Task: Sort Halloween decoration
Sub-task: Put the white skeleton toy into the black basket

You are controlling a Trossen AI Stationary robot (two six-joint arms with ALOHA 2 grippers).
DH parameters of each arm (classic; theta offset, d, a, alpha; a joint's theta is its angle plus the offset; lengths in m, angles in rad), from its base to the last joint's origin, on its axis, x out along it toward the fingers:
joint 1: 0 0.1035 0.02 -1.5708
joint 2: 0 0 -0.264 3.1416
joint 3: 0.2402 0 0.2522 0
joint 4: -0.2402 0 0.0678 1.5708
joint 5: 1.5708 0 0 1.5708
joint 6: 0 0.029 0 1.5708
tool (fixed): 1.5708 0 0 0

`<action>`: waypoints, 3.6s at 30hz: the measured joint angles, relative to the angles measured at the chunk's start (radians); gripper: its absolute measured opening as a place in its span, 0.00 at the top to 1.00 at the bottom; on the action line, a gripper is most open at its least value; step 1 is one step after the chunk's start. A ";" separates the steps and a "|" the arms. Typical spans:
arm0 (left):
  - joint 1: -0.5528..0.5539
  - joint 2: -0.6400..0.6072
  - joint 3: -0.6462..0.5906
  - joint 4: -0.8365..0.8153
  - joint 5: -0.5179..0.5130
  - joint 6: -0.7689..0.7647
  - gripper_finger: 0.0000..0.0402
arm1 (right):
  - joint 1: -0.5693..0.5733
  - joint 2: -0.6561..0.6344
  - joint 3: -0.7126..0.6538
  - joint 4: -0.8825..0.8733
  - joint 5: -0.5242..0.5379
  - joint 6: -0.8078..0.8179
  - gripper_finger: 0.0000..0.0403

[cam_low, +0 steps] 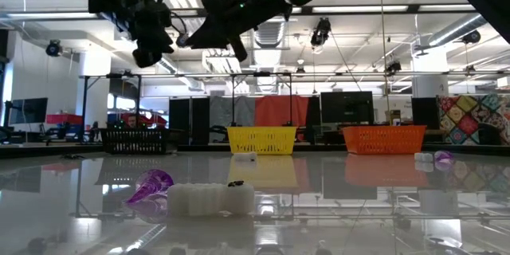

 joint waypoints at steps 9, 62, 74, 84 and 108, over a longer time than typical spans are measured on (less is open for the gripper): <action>0.037 0.032 0.000 0.013 0.062 -0.006 0.80 | -0.010 0.096 0.126 0.015 -0.017 -0.013 0.97; 0.074 0.051 0.001 0.002 0.010 0.001 0.80 | -0.033 0.309 0.517 -0.331 -0.033 -0.075 0.97; 0.075 0.051 0.000 0.014 -0.103 0.000 0.80 | -0.031 0.309 0.517 -0.353 -0.042 -0.075 0.97; 0.075 0.056 0.001 0.018 -0.048 0.000 0.80 | -0.030 0.309 0.517 -0.351 -0.045 -0.075 0.97; 0.075 0.093 0.000 0.074 0.013 0.010 0.80 | -0.030 0.309 0.517 -0.350 -0.046 -0.041 0.97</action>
